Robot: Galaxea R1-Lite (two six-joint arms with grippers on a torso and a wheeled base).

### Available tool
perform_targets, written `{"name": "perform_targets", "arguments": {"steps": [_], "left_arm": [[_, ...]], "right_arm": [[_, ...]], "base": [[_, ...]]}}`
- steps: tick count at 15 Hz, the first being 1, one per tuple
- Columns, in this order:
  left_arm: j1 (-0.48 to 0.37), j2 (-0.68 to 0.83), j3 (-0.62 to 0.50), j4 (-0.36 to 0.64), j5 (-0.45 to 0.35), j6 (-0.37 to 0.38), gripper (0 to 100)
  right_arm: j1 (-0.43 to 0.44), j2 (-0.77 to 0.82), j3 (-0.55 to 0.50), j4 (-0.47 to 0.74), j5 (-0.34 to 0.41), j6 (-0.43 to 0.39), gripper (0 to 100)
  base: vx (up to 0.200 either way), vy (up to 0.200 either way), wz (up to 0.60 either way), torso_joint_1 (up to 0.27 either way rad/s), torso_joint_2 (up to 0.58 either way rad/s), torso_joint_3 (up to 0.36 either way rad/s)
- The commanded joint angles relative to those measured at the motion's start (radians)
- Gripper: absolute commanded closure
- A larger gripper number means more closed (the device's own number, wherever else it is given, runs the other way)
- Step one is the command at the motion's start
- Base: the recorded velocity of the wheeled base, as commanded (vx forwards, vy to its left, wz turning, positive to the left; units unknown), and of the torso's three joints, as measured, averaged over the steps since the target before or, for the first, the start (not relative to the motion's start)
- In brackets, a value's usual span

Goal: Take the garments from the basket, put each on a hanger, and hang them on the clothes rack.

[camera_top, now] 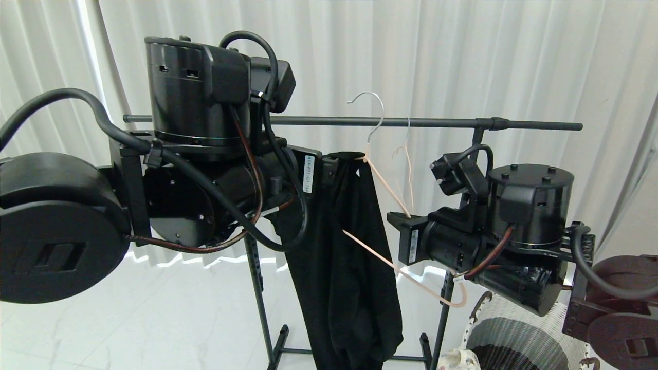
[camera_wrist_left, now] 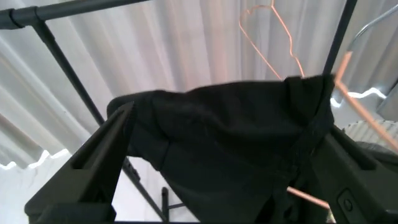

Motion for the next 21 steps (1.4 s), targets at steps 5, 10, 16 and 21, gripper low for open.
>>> {"name": "perform_targets", "arguments": {"steps": [5, 10, 16, 21], "left_arm": [[-0.019, -0.008, 0.109, -0.06, -0.001, 0.067, 0], [-0.033, -0.106, 0.274, -0.167, -0.083, 0.158, 0], [0.088, -0.347, 0.326, 0.019, -0.468, 0.318, 0], [0.086, -0.452, 0.343, 0.273, -0.815, 0.318, 0]], "right_arm": [[0.0, -0.033, -0.004, -0.015, -0.029, -0.004, 100], [-0.024, -0.059, 0.015, -0.014, -0.023, -0.078, 100], [-0.06, -0.167, 0.202, -0.009, 0.192, -0.191, 100], [-0.049, -0.269, 0.378, -0.009, 0.362, -0.354, 100]], "base": [[0.0, 0.0, 0.0, 0.0, 0.0, 0.0], [0.0, 0.0, 0.0, 0.0, 0.0, 0.0], [0.0, 0.0, 0.0, 0.0, 0.0, 0.0], [0.0, 0.0, 0.0, 0.0, 0.0, 0.0]]}}
